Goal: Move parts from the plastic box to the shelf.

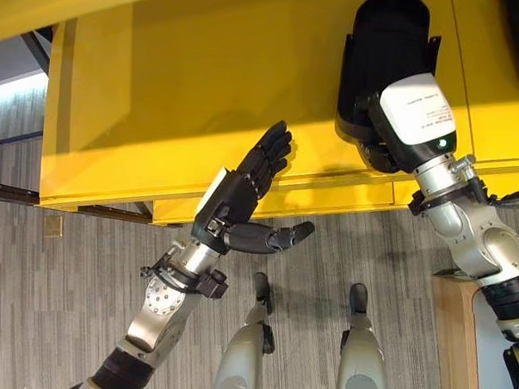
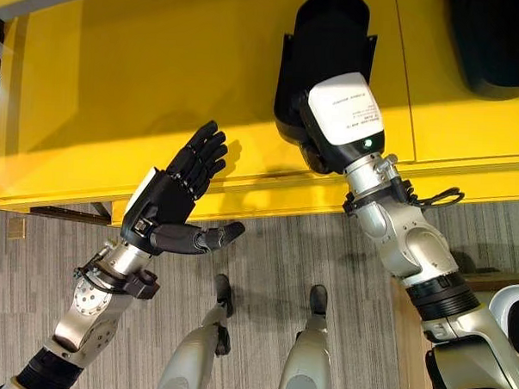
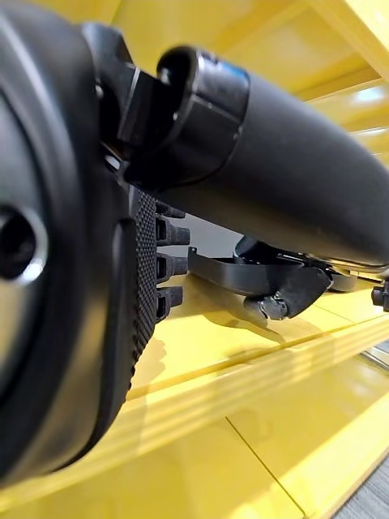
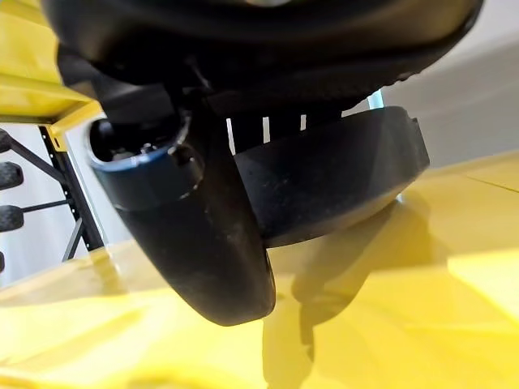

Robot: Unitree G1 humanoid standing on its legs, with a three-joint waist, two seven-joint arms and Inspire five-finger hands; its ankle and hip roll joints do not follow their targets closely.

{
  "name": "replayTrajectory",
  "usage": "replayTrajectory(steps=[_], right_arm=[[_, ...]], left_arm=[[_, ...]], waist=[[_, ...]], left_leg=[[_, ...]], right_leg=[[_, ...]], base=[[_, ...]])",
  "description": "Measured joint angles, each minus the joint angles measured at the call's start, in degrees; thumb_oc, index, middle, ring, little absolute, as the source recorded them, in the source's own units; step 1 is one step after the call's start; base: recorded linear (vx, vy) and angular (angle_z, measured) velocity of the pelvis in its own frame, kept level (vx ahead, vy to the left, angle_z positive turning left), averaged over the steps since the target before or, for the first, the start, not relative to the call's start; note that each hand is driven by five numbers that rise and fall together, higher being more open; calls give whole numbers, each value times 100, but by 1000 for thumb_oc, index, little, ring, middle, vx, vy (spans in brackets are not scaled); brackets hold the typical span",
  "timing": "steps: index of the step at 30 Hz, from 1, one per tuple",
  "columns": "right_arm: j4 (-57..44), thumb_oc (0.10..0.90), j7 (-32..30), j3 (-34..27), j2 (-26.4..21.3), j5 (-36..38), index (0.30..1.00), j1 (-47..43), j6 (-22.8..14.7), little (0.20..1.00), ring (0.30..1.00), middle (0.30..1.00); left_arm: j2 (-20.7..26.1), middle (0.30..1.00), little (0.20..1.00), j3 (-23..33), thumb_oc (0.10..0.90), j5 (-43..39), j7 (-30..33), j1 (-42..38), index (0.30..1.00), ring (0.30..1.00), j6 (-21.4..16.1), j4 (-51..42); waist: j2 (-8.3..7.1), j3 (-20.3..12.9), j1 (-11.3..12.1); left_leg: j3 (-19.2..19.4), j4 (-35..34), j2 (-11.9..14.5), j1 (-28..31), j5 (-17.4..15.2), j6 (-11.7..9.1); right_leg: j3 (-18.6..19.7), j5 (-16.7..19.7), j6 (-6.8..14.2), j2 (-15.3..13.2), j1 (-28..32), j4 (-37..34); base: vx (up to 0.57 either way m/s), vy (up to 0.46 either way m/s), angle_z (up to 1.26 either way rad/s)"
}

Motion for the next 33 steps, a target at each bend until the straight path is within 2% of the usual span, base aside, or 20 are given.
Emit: replayTrajectory(steps=[4, 10, 17, 20, 26, 30, 33], right_arm=[[1, 400, 3, 2, -2, -4, 300, -91, -16, 300, 300, 300], [18, 400, 19, 72, -13, -224, 300, -147, -127, 300, 300, 300], [37, 400, 115, 204, -238, -449, 300, -170, -248, 300, 300, 300], [411, 400, 178, 435, -346, -679, 300, -555, -324, 300, 300, 300], [505, 400, 189, 453, -758, -804, 300, -687, -222, 300, 300, 300], [1111, 400, 160, 686, -1067, -881, 300, -1052, -192, 300, 300, 300], [1119, 400, 158, 682, -1239, -871, 300, -1169, -104, 300, 300, 300]], left_arm=[[15, 1000, 1000, 29, 900, -4, 163, -73, 1000, 1000, -3, -3], [12, 1000, 1000, -6, 900, 2, 224, 8, 1000, 1000, 2, 18], [12, 1000, 1000, -5, 900, 0, 214, 15, 1000, 1000, 2, 35], [12, 1000, 1000, -34, 900, -1, 204, -4, 1000, 1000, 7, 47], [149, 1000, 1000, -51, 900, -1, 62, -15, 1000, 1000, 21, 57], [257, 1000, 1000, -29, 900, -3, -50, -47, 1000, 1000, 74, 57], [293, 1000, 1000, -26, 900, -3, -160, -27, 1000, 1000, 138, 63]], waist=[[-9, 6, 90], [-52, 35, 92], [-70, 46, 92], [-119, 78, 105], [-229, 127, 197], [-340, 134, 320], [-360, 139, 356]], left_leg=[[50, 317, -64, -178, -139, 58], [70, 514, -59, -424, -148, 59], [40, 620, -25, -489, -136, 39], [4, 660, 11, -516, -129, 27], [-151, 778, 145, -728, -115, 0], [-270, 783, 267, -746, -76, -61], [-305, 775, 314, -758, -95, -69]], right_leg=[[149, -418, -19, -117, -411, 797], [275, -610, -58, -133, -869, 1387], [275, -644, -106, -111, -930, 1520], [264, -659, -133, -76, -946, 1569], [140, -658, -194, 60, -1044, 1651], [41, -671, -279, 187, -1022, 1689], [10, -700, -340, 231, -1025, 1707]], base=[[-36, 3, 7], [-18, -8, 0], [-9, -49, 0], [-10, -117, 3], [-6, -123, 6], [-1, -116, 4], [22, -107, 1]])
